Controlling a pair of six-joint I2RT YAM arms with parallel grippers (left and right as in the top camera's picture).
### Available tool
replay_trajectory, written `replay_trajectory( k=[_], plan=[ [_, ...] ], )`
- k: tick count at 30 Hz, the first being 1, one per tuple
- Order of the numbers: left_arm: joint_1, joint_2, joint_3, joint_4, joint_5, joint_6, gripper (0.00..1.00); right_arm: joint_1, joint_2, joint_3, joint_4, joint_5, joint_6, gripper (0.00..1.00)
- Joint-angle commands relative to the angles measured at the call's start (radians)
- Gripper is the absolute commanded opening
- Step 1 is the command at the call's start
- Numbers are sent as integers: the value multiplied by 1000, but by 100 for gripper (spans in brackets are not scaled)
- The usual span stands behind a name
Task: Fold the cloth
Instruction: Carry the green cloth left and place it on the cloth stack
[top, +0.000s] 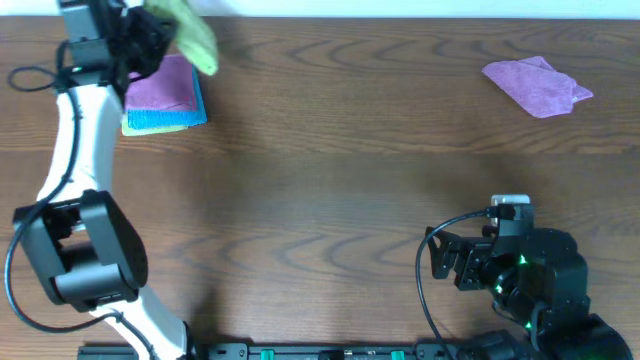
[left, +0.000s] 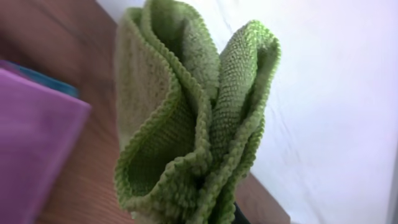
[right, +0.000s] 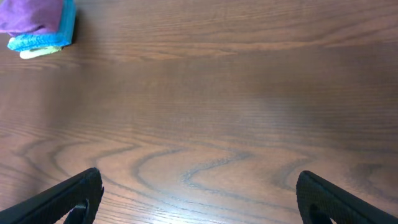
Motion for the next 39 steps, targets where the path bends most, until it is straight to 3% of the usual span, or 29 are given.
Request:
replay_trajectory(
  k=[1, 29, 39],
  plan=[
    [34, -3, 19, -14, -5, 47, 6, -8, -3, -7, -2, 10, 14, 99],
    [62, 129, 19, -32, -29, 88, 6, -8, -2, -7, -2, 10, 14, 99],
    [94, 129, 19, -132, -56, 96, 6, -8, -3, -7, -2, 10, 14, 99]
  ],
)
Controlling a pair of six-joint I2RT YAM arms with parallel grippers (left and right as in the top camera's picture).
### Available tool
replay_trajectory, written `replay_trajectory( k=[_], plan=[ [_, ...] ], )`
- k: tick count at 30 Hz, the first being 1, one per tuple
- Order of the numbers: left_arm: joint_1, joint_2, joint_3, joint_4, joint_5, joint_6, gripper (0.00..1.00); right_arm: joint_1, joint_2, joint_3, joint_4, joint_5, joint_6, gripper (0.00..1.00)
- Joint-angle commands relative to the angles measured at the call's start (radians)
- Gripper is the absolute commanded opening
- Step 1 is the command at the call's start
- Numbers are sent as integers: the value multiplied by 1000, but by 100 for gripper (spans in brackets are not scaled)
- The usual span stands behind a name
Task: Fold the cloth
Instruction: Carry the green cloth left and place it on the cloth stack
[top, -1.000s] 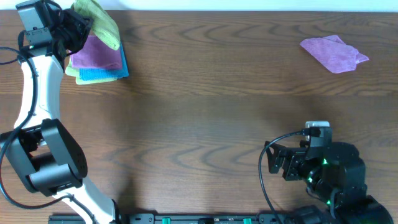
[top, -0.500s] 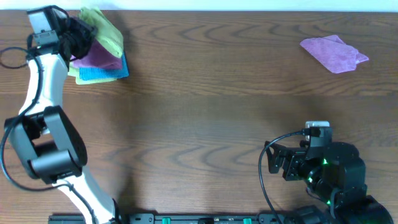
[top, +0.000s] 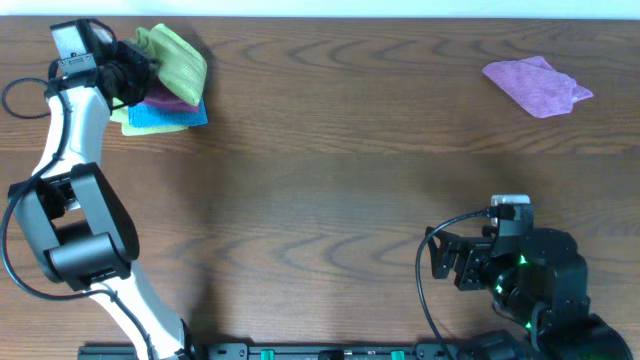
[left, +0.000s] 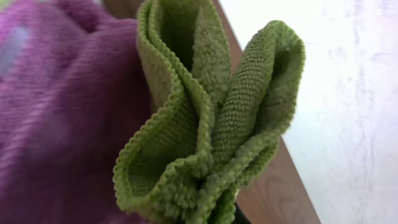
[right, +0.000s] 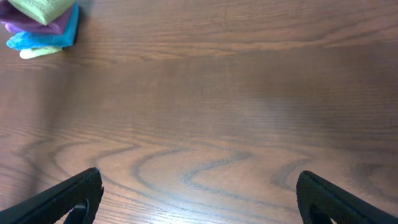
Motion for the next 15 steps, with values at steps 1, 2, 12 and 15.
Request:
replay_trajectory(
  k=[1, 2, 12, 15],
  plan=[
    [26, -5, 19, -26, -19, 28, 6, -8, -3, -7, -1, 10, 14, 99],
    [32, -5, 19, -35, -19, 30, 6, -8, -2, -7, -1, 10, 14, 99],
    [77, -5, 19, -100, -14, 59, 8, -8, -2, -7, -1, 10, 14, 99],
    [80, -6, 19, -119, -14, 68, 42, -8, -3, -7, -1, 10, 14, 99]
  ],
)
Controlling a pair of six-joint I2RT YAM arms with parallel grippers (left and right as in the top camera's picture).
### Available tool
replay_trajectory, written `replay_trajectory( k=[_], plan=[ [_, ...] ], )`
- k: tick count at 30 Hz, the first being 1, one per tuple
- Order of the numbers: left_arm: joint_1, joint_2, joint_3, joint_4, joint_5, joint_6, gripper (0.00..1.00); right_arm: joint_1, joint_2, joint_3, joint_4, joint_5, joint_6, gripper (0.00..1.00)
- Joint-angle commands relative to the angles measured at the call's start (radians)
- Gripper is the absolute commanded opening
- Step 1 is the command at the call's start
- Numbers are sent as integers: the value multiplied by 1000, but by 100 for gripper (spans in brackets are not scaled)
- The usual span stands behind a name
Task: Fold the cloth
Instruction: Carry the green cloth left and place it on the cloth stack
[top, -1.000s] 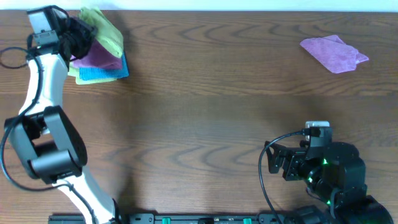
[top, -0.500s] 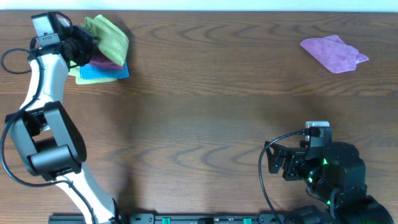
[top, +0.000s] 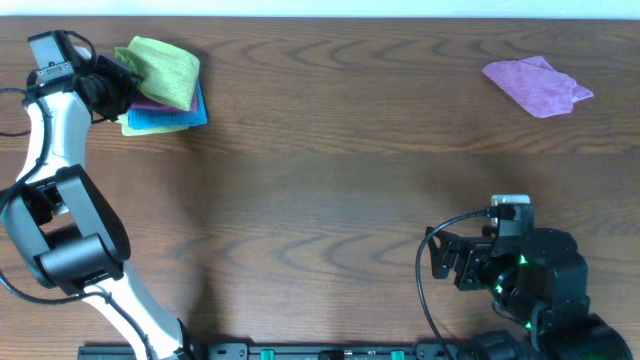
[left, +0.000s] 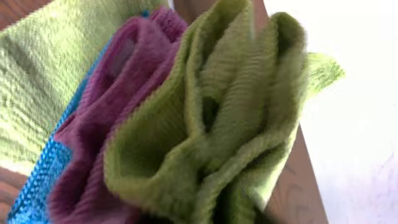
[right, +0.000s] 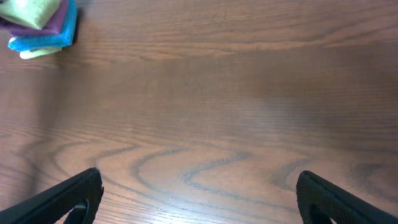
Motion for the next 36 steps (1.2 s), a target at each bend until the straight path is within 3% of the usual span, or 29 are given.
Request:
replay_trajectory(
  k=[1, 3, 4, 5, 12, 23, 28, 33, 36],
  plan=[
    [7, -6, 19, -16, -3, 31, 50, -8, -3, -7, -2, 10, 14, 99],
    [7, -6, 19, -27, -3, 47, 65, -8, -2, -7, -1, 10, 14, 99],
    [8, -6, 19, -39, -4, 53, 77, -8, -3, -7, -1, 10, 14, 99],
    [11, -6, 19, -50, -6, 56, 96, -8, -2, -7, -1, 10, 14, 99],
    [55, -33, 19, -126, -3, 79, 95, -8, -2, -7, -1, 10, 14, 99],
    [70, -235, 19, -214, -26, 109, 95, -8, -2, -7, -1, 10, 14, 99],
    [-20, -359, 19, -247, -9, 222, 95, -8, -3, -7, -2, 10, 14, 99],
    [-138, -436, 19, -326, -86, 335, 95, -8, -3, -7, -1, 10, 14, 99],
    [-171, -454, 19, -390, -82, 340, 96, -8, -2, -7, -1, 10, 14, 99]
  ],
)
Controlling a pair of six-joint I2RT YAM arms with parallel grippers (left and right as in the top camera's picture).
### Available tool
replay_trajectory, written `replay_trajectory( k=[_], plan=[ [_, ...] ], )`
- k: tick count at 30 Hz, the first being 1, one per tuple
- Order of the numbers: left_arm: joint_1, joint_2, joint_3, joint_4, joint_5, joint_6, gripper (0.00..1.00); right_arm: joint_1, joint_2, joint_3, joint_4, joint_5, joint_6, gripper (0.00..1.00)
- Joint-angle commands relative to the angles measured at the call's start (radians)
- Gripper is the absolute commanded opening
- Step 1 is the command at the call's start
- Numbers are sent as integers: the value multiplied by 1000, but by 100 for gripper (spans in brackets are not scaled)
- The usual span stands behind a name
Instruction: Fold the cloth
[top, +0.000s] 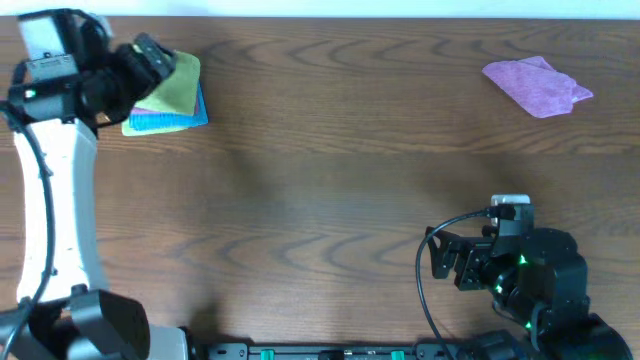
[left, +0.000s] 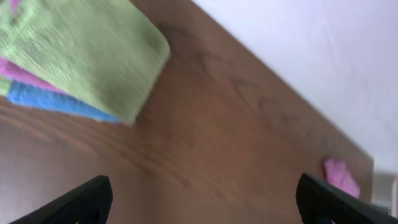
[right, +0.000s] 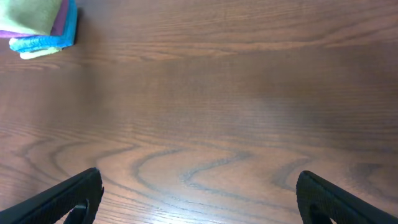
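A folded green cloth (top: 178, 82) lies on top of a stack of folded cloths at the table's far left; the left wrist view shows the green cloth (left: 81, 53) flat over a blue one (left: 59, 99). My left gripper (top: 150, 62) hovers over the stack's left part, open and empty (left: 202, 208). A crumpled purple cloth (top: 537, 86) lies at the far right. My right gripper (top: 445, 258) stands open near the front edge, nothing between its fingers (right: 199, 199).
The stack (right: 37, 28) holds purple, blue and pale yellow-green cloths under the green one. The table's far edge and a white wall (left: 323, 56) run just behind the stack. Bare wood lies between the stack and the purple cloth.
My left gripper has let go of the green cloth, which now lies flat on the stack. The gripper is open and has lifted clear. The right arm has not moved.
My left gripper held the bunched green cloth up beside the stack. Then it had the cloth over the purple one on the stack, then pressed down onto it. Now the cloth rests there and the gripper is open above.
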Motion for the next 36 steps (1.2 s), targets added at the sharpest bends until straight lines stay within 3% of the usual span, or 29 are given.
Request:
replay_trajectory(
  k=[1, 5, 10, 15, 19, 22, 27, 36],
  plan=[
    [-24, -19, 19, -47, -27, 53, 96, -8, -2, -7, -1, 10, 14, 99],
    [-62, -21, 19, -54, -64, 63, 95, -8, -3, -7, -1, 10, 14, 99],
    [-101, -21, 19, -61, -74, 186, 95, -8, -2, -7, -1, 10, 14, 99],
    [-192, -21, 2, -52, -190, 233, 95, -8, -2, -7, -1, 10, 14, 99],
    [-262, -22, -106, 85, -249, 233, 95, -8, -2, -7, -1, 10, 14, 99],
    [-316, -50, -256, 288, -267, 249, 95, -8, -3, -7, -2, 10, 14, 99],
    [-355, -200, -505, 486, -316, 267, 95, -8, -2, -7, -1, 10, 14, 99],
    [-320, -668, -857, 493, -510, 286, 95, -8, -2, -7, -2, 10, 14, 99]
  ],
)
